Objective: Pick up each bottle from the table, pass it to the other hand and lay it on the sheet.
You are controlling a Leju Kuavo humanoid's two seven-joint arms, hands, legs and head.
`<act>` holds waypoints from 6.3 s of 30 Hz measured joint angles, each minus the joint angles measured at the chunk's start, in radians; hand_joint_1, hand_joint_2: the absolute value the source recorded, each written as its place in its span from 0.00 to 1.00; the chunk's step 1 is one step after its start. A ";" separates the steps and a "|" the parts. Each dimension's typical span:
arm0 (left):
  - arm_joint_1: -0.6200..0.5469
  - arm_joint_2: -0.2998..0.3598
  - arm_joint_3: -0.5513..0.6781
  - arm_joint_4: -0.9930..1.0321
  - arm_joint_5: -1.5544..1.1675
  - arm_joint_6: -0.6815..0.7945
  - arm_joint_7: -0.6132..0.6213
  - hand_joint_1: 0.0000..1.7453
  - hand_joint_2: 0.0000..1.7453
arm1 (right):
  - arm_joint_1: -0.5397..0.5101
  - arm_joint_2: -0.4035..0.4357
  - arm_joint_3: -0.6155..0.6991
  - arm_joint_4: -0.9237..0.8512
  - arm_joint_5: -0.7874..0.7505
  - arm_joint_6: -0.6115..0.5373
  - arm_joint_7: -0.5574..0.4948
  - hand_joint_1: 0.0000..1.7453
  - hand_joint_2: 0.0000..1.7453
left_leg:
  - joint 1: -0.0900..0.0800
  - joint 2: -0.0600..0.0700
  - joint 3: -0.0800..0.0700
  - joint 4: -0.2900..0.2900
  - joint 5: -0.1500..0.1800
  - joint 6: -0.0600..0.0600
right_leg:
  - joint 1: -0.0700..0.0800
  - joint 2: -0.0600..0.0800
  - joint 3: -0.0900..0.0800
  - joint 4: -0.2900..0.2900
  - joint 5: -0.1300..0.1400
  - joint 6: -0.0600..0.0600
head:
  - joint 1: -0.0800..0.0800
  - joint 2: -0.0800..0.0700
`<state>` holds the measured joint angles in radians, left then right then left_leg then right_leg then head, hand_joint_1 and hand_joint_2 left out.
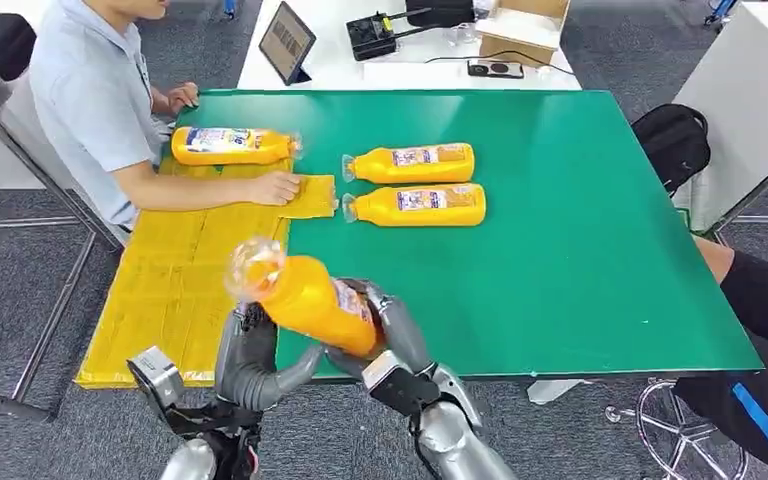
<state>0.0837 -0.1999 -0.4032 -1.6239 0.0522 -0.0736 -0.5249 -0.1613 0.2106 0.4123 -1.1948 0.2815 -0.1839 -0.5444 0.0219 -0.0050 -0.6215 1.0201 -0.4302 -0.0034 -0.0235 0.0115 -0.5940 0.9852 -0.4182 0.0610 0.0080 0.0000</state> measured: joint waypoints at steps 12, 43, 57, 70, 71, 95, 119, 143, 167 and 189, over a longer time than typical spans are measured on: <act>0.002 0.006 -0.008 0.050 -0.068 -0.021 0.045 0.00 1.00 | -0.008 0.018 0.003 0.014 0.028 0.064 0.019 1.00 1.00 | 0.000 0.000 0.000 0.000 0.000 0.000 | 0.000 0.000 0.001 0.000 0.000 0.000 | 0.000 0.000; -0.050 0.020 0.060 0.116 0.104 -0.132 0.089 1.00 1.00 | -0.103 0.043 0.143 0.241 0.252 -0.125 0.023 0.00 0.00 | 0.000 0.000 0.000 0.000 0.000 0.000 | 0.000 0.000 0.000 0.000 0.000 0.000 | 0.000 0.000; -0.140 0.053 0.062 0.177 -0.069 0.077 0.185 1.00 1.00 | -0.097 0.042 0.095 0.276 0.620 -0.503 -0.013 0.00 0.00 | 0.000 0.000 0.000 0.000 0.001 0.000 | 0.000 0.000 0.000 0.000 0.000 0.000 | 0.000 0.000; -0.270 0.096 0.120 0.280 -0.248 0.235 0.227 1.00 1.00 | -0.055 0.079 0.055 0.216 0.670 -0.517 -0.119 0.00 0.00 | 0.001 0.000 0.001 0.000 0.001 -0.001 | 0.001 0.000 0.000 0.002 0.001 0.000 | -0.001 0.000; -0.298 0.106 0.131 0.303 -0.286 0.247 0.234 1.00 1.00 | -0.046 0.085 0.055 0.210 0.661 -0.517 -0.119 0.00 0.00 | 0.002 -0.001 0.001 0.000 0.003 -0.002 | 0.001 0.000 0.000 0.002 0.000 0.000 | 0.000 0.000; -0.855 0.272 -0.016 1.053 -1.136 0.110 0.416 1.00 1.00 | -0.053 0.056 0.237 0.161 0.172 -0.398 -0.120 0.00 0.00 | 0.002 0.000 0.000 0.000 0.003 -0.002 | 0.001 -0.001 -0.001 0.003 0.002 -0.003 | 0.000 0.000; -1.004 0.211 -0.099 1.265 -1.103 -0.246 0.467 0.00 1.00 | -0.079 0.056 0.279 0.171 0.080 -0.351 -0.120 0.00 0.00 | 0.002 0.000 0.000 0.000 0.004 -0.002 | 0.001 -0.001 -0.001 0.003 0.002 -0.003 | 0.000 0.000; -1.001 0.196 0.051 1.200 -0.757 -0.125 0.155 0.00 1.00 | -0.100 0.020 0.377 0.168 -0.029 -0.395 -0.120 0.00 0.00 | 0.002 0.000 0.000 0.000 0.004 -0.002 | 0.001 -0.001 -0.001 0.003 0.002 -0.003 | 0.000 0.000; -0.216 0.127 0.225 0.146 -0.080 0.252 0.084 0.00 1.00 | 0.174 -0.050 -0.017 -0.226 0.151 -0.513 -0.120 0.00 1.00 | 0.000 0.001 -0.002 0.000 0.001 -0.001 | 0.000 -0.001 -0.003 0.002 0.001 -0.003 | 0.000 0.000; -0.063 0.100 0.241 -0.057 -0.332 0.322 0.120 0.00 1.00 | 0.018 -0.167 -0.321 0.144 0.554 -0.310 0.136 0.00 1.00 | 0.000 0.000 0.000 0.000 0.003 -0.001 | 0.000 -0.001 -0.001 0.002 0.001 -0.001 | 0.000 0.000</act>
<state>0.0209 -0.1003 -0.1621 -1.6808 -0.2800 0.2487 -0.4047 -0.1429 0.0435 0.0916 -1.0509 0.8355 -0.4940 -0.4082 0.0223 -0.0051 -0.6219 1.0201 -0.4276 -0.0047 -0.0233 0.0105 -0.5945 0.9870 -0.4169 0.0601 0.0080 0.0000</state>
